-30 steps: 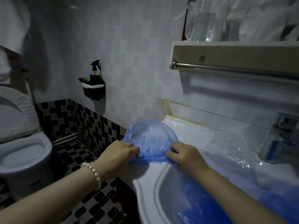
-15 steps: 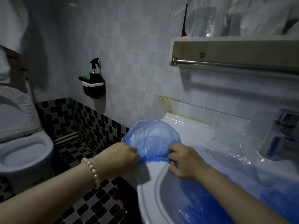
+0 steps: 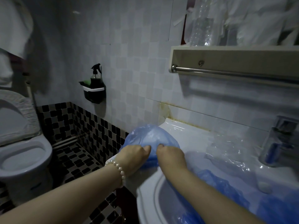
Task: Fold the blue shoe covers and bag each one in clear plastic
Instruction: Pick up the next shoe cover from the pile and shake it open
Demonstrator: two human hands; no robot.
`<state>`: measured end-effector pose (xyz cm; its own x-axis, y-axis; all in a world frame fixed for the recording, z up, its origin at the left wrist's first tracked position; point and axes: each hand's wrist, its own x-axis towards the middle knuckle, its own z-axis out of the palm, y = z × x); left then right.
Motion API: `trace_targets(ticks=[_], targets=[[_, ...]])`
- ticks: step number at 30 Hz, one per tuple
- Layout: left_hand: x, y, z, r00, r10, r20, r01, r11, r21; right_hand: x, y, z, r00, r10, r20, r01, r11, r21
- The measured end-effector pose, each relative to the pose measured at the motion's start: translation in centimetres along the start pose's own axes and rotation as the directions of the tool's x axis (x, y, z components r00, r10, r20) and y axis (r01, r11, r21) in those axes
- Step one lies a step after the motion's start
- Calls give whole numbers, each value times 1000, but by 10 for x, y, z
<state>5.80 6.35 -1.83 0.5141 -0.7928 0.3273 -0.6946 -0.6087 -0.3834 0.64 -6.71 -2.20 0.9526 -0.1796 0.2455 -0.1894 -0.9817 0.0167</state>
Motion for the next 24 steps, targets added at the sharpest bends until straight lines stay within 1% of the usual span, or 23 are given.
trace_targets(ticks=[1,2,3,4,5,6,7,8,9,12,13,15,17,19,21,23,24], targets=[[1,0,2,997,-58,51,59,998,-25,4,-5,0,998,24,58,-27,999,46],[1,-1,7,985,-121,123,126,991,-36,6,-9,1,996,36,85,-40,998,45],[1,-2,8,970,-141,197,152,988,-41,10,-11,3,994,39,107,-41,999,19],[0,-2,8,967,-144,211,159,986,-55,13,-13,6,993,46,113,-46,999,-4],[-2,-3,8,968,-141,207,153,987,-41,12,-15,7,997,36,70,-33,998,-45],[-5,-5,9,971,-132,201,142,989,-36,10,-14,7,999,3,-54,-8,996,-93],[-7,-8,10,988,-108,106,114,992,-56,8,-13,7,987,-31,-155,15,995,-103],[-9,-11,10,998,-63,1,63,996,-67,5,-9,10,974,-72,-216,49,992,-113],[-10,-15,15,997,-2,-71,-2,998,-57,4,-6,15,940,-132,-315,96,987,-126],[-12,-20,26,958,108,-266,-145,981,-125,5,7,28,849,-260,-460,263,963,-59],[-11,-20,29,935,132,-328,-190,970,-153,5,9,27,790,-308,-530,330,942,-55],[-10,-18,33,903,127,-411,-223,955,-196,5,10,25,712,-329,-620,388,921,-44],[-11,-18,35,904,88,-418,-194,957,-216,3,9,25,651,-332,-682,423,905,-37],[-11,-18,38,901,72,-429,-186,955,-230,3,9,22,609,-240,-756,418,907,49],[-11,-20,38,901,88,-424,-212,943,-257,4,7,14,612,-32,-790,377,890,257],[-12,-21,38,917,116,-383,-242,923,-299,6,1,1,638,171,-751,360,796,487],[-12,-21,38,925,129,-357,-250,914,-319,6,-4,-6,647,244,-722,359,738,571]])
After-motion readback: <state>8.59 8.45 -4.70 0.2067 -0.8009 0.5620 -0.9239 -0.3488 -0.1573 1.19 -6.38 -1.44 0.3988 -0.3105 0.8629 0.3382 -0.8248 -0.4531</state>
